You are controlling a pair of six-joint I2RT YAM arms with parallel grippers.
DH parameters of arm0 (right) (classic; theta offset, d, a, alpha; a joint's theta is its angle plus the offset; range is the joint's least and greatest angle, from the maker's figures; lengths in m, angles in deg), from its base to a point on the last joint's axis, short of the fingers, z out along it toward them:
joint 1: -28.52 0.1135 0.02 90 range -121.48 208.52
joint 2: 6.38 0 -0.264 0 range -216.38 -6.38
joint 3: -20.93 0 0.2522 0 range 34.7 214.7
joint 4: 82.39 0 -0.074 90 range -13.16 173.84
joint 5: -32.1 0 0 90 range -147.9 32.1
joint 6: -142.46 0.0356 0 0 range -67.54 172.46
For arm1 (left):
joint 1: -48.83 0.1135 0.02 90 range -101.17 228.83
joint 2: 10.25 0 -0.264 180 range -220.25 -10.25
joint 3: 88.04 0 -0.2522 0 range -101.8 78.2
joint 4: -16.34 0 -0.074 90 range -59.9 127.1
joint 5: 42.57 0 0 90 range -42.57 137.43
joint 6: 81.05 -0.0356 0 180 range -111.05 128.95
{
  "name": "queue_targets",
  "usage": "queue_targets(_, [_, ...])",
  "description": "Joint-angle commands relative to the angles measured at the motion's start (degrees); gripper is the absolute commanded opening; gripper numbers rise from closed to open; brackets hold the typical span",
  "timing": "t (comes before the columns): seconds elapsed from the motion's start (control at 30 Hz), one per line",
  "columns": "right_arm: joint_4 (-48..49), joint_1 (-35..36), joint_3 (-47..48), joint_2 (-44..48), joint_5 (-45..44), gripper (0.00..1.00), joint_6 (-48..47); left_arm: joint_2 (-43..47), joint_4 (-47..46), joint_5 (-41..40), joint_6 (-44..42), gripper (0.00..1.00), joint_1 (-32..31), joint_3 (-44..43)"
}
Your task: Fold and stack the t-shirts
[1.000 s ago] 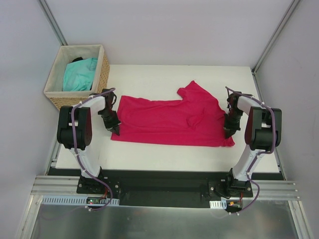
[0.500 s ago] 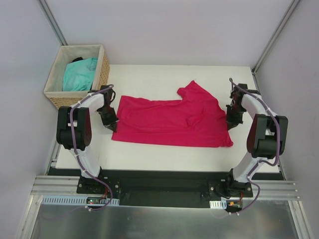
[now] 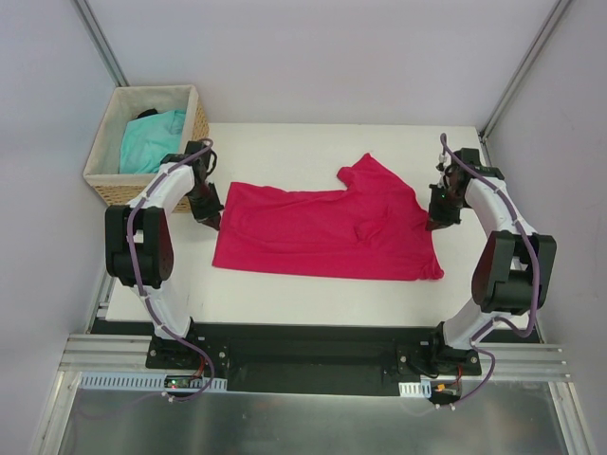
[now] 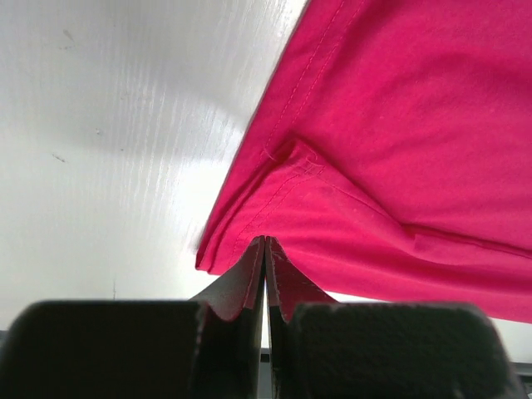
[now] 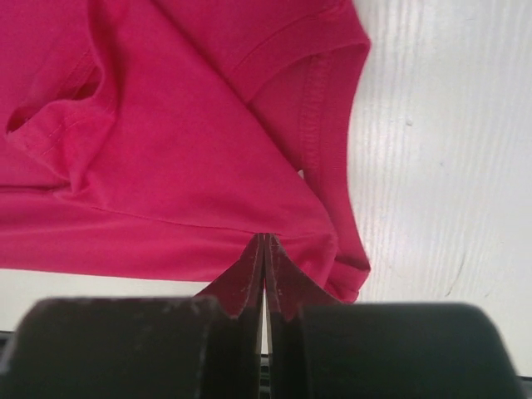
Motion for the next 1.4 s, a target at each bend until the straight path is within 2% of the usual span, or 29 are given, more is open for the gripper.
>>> queue_targets(0.0, [-1.57,1.29,0.47,-0.56,3.66,0.01,-1.56,-0.93,1.15,1.50,-1.23,0.00,0.61,-1.22])
queue_targets(0.27, [-5.09,2.34,1.52,-5.12,4.97,0.01,-1.56,-2.59,-3.51,5.54,-0.53,0.00,0.61,3.61])
queue_targets(0.5, [-5.96,4.27,4.33,-6.53,4.01,0.01,-1.04,-4.45,-6.24,6.08,-2.10,0.00,0.61,3.70])
queue_targets(0.57, [-6.41,4.45,4.77,-6.80,4.01,0.01,-1.04,-4.53,-6.24,5.90,-2.37,0.09,0.61,3.35])
queue_targets(0.6, [-6.58,4.45,4.86,-6.80,3.83,0.01,-1.04,-4.54,-6.24,5.81,-2.46,0.18,0.61,3.26])
queue_targets(0.67, [-6.76,4.54,5.21,-6.88,3.92,0.01,-0.86,-4.97,-6.33,6.08,-2.72,0.27,0.61,2.91])
queue_targets(0.7, [-7.02,4.63,5.30,-7.15,4.01,0.01,-0.86,-5.06,-6.41,6.25,-2.90,0.35,0.61,2.82])
queue_targets(0.83, [-7.55,4.80,5.74,-7.59,3.83,0.01,-0.86,-6.20,-6.33,6.51,-3.69,0.43,0.61,2.47])
queue_targets(0.9, [-7.72,4.98,5.83,-7.41,3.39,0.01,-0.95,-6.38,-6.41,6.43,-4.13,0.44,0.61,2.39])
queue_targets(1.0, [-8.34,4.98,6.09,-7.24,3.13,0.01,-1.21,-6.91,-6.33,6.69,-4.30,0.37,0.61,2.21])
queue_targets(1.03, [-8.43,4.98,6.09,-7.24,3.04,0.01,-1.30,-7.34,-6.41,6.52,-4.31,0.25,0.61,2.12])
queue_targets(1.17, [-8.95,4.98,6.01,-7.32,2.69,0.01,-1.48,-7.88,-6.33,6.78,-4.13,0.00,0.61,1.77])
queue_targets(1.37, [-9.92,4.98,6.18,-8.11,2.86,0.01,-1.56,-7.35,-5.54,6.25,-3.95,0.00,0.61,0.10])
